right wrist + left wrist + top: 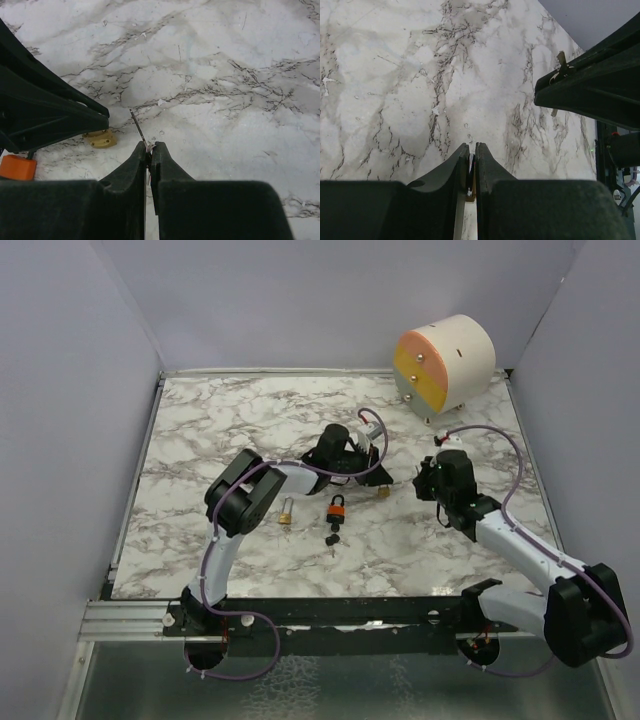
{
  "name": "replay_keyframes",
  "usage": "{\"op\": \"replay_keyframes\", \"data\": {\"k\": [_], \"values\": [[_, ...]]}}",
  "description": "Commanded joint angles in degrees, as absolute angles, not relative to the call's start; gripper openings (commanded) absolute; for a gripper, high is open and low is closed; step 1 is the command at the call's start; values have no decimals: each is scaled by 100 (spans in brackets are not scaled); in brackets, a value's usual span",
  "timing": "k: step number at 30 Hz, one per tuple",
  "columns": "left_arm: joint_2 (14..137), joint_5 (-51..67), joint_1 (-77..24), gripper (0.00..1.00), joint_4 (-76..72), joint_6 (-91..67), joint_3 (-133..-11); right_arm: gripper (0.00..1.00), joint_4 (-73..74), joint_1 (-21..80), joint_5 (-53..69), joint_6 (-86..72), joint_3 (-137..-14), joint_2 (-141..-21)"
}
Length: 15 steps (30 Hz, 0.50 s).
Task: Lock with the key
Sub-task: Place the lock at the center of the board.
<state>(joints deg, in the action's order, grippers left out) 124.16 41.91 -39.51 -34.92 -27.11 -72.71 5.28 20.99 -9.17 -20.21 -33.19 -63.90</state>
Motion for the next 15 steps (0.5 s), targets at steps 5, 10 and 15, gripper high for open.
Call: {"op": "replay_keyframes", "data": {"k": [5, 10, 15], "values": [[12931, 4363, -3913, 23, -3746, -2742, -7662, 1, 602, 2107, -1021, -2190, -3379, -6634], [13077, 4381, -3872, 36, -3688, -2729, -7734, 1, 528, 2108, -1022, -2203, -3357, -6709], [12962, 4265, -3826, 87, -3632, -2561, -7895, 1, 482, 2108, -1042, -2181, -3361, -6797]]}}
